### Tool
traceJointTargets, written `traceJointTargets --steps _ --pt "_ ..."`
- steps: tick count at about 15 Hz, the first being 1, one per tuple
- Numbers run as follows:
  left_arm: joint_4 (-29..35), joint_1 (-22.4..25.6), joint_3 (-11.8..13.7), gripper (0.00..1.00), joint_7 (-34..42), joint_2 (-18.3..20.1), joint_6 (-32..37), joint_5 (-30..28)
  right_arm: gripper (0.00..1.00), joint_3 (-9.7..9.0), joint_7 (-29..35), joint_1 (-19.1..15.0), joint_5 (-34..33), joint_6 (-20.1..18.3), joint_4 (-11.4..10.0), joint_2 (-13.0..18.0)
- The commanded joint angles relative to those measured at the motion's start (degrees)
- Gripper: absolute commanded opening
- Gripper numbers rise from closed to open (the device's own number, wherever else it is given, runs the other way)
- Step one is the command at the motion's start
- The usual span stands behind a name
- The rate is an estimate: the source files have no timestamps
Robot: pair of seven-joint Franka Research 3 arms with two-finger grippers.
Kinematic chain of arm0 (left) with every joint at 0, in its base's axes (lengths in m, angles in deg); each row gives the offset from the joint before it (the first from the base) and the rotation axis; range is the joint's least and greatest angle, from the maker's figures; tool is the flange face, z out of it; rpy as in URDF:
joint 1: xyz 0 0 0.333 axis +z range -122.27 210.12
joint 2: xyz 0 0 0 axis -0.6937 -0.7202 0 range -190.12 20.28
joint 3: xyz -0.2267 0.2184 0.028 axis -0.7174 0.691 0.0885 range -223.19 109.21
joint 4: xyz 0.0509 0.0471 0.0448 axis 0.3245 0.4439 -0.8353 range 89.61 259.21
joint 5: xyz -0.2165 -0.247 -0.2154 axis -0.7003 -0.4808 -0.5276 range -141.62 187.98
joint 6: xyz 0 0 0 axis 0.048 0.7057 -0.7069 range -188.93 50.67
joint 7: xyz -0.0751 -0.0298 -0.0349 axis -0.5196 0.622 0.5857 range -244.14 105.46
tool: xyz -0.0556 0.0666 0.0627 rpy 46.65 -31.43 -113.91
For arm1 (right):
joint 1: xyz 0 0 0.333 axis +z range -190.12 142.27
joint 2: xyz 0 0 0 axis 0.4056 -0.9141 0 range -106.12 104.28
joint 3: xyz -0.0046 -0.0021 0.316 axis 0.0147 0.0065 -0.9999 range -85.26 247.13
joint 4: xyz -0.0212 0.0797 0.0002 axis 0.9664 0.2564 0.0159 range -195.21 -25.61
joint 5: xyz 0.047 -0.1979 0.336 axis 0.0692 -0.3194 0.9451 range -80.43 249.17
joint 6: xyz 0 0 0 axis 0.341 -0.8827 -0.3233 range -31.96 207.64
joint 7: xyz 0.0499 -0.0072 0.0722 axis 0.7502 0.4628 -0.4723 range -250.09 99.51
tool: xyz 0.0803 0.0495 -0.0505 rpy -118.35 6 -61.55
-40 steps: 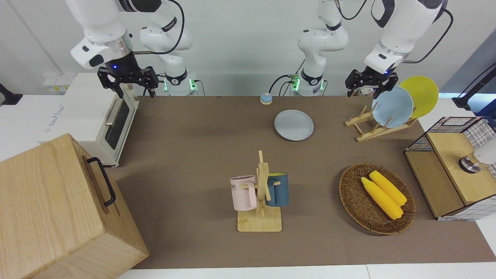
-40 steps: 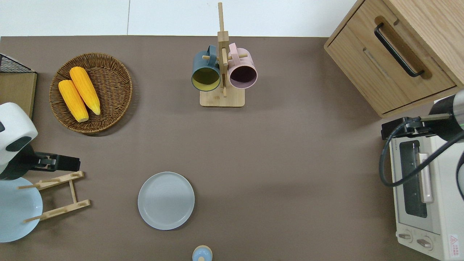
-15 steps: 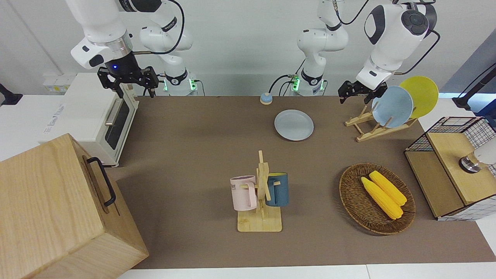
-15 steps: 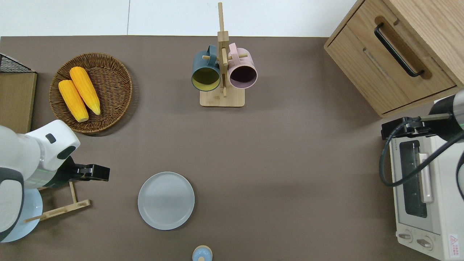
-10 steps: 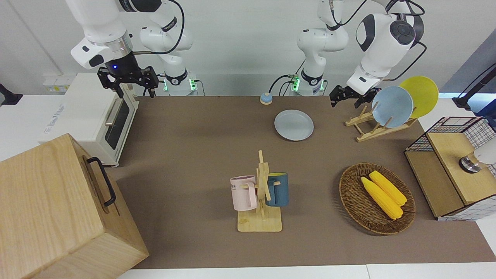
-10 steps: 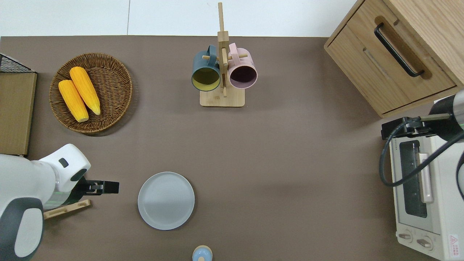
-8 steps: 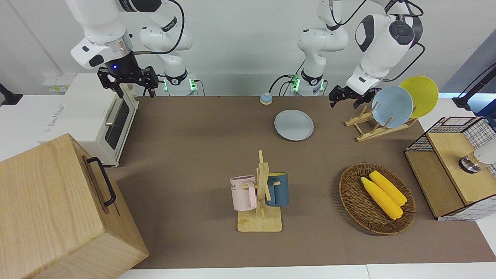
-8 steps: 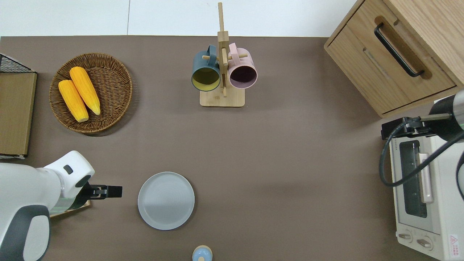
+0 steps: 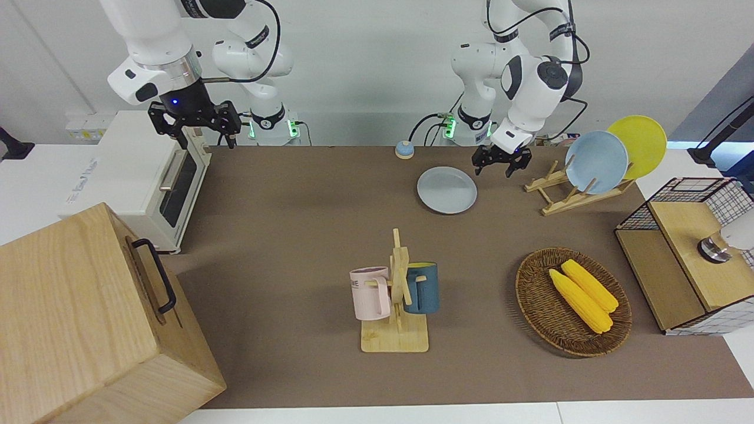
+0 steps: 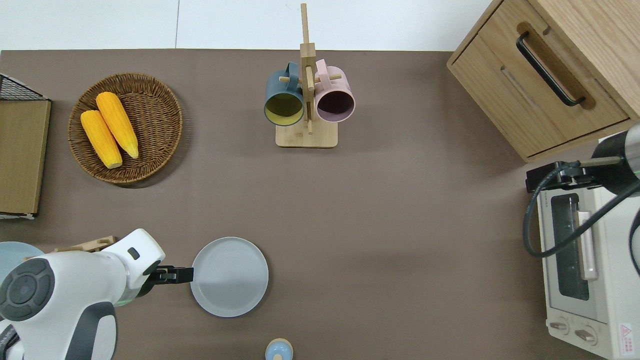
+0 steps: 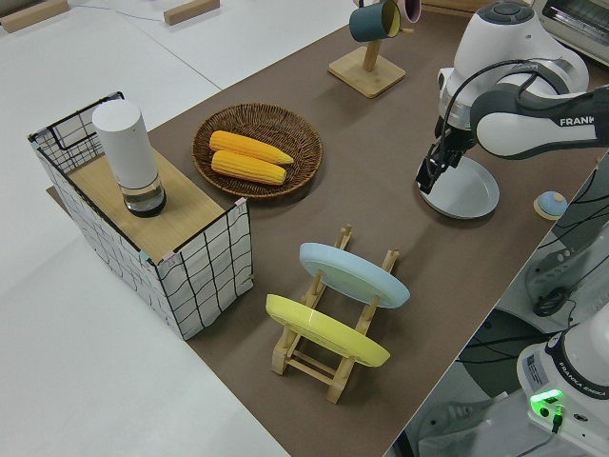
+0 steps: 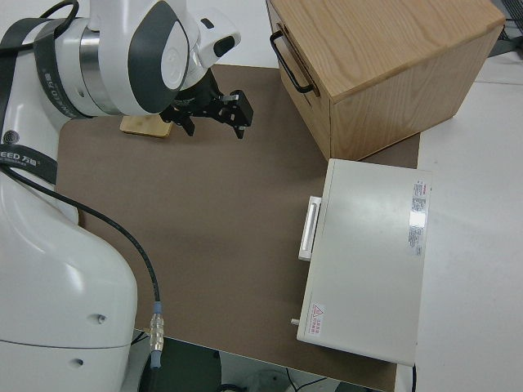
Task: Pick gray plate from table and place it on lower plate rack with left arm
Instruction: 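Move the left gripper toward the edge of the gray plate, then close the left gripper on the gray plate's rim nearest it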
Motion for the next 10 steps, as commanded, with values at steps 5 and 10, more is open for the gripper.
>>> traceJointTargets --steps 5,10 --pt "2.42 -1.58 -2.88 1.0 -3.83 -3.83 -6.84 -0.45 0.983 0.34 0.22 0.41 0.15 -0.05 0.37 -0.02" --pt "2.51 -1.58 -3.94 1.0 -4.1 -8.56 -11.57 -0.53 0.983 0.34 0.22 0.41 0.15 -0.05 0.37 -0.02"
